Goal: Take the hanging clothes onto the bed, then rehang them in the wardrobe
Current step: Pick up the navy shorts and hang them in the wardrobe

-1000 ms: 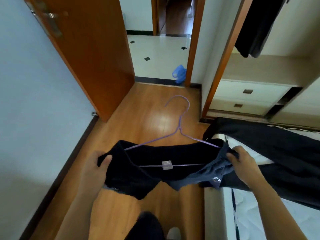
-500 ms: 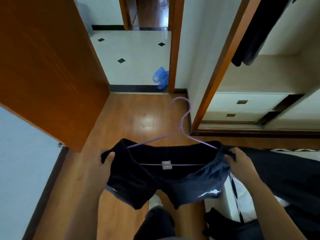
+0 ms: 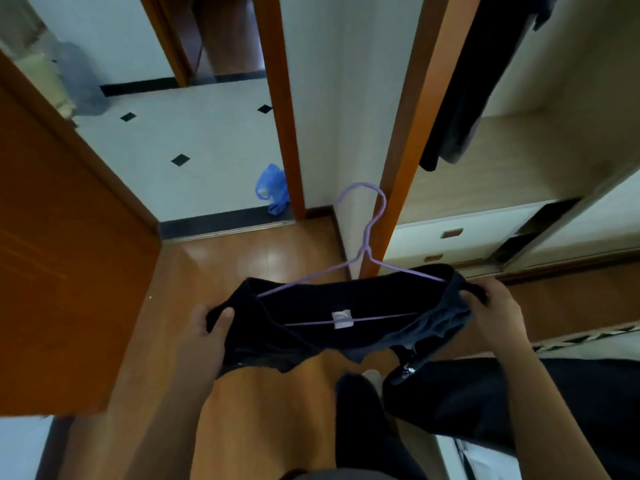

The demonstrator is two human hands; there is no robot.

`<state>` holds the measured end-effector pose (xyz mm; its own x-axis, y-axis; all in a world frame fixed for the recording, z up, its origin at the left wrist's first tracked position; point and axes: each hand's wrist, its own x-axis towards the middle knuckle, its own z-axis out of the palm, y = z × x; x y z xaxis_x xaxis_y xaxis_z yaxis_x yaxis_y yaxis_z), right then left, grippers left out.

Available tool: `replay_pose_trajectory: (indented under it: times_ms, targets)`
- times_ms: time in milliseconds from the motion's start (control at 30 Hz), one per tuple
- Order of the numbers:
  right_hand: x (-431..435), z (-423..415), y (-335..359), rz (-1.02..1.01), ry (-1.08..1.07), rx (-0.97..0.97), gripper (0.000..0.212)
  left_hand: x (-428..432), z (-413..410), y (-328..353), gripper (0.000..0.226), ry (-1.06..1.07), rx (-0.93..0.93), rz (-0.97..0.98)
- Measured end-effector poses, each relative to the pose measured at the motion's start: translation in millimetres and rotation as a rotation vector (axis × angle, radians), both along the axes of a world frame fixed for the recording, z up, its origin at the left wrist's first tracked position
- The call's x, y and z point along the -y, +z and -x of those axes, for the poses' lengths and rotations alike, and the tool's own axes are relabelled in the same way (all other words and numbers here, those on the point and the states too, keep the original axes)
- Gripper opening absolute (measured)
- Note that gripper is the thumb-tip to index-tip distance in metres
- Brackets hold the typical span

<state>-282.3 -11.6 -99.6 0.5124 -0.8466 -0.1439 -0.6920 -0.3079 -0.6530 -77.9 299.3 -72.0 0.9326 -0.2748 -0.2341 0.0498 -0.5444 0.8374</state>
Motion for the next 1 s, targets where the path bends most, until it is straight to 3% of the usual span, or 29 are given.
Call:
replay_pose_trajectory:
  times_ms: [67,233,433,600,800,1000]
  targets:
    - [32.6,6.6,0.2,-0.008,-0.070,0.006,0.023,37.6,-3.5,1.5,0.008,-0.084,-0.013,0.026]
    - [115.5,45.1,6.4,0.028,-0.314,-0.006,0.020,162.3,-21.8,8.4,0.010,-0.420,0.054,-0.002]
    - [160.2,81.8,19.0,0.032,-0.592,0.017,0.012,278.8,-34.1,7.7,0.006,-0.673,0.083,-0.017]
    - [156.1,113.4,22.8,0.042,-0.862,-0.022,0.017,349.9,-42.1,-10.0,0.037,-0.940,0.090,-0.139]
    - [141.5,133.3,21.4,0.061,-1.087,-0.093,0.021,434.8,-25.0,-8.6,0.033,-1.072,0.178,-0.060]
    - [149.6,151.8,26.7,0.073,-1.154,-0.150,0.022,506.1,-5.3,2.5,0.017,-1.160,0.273,0.106]
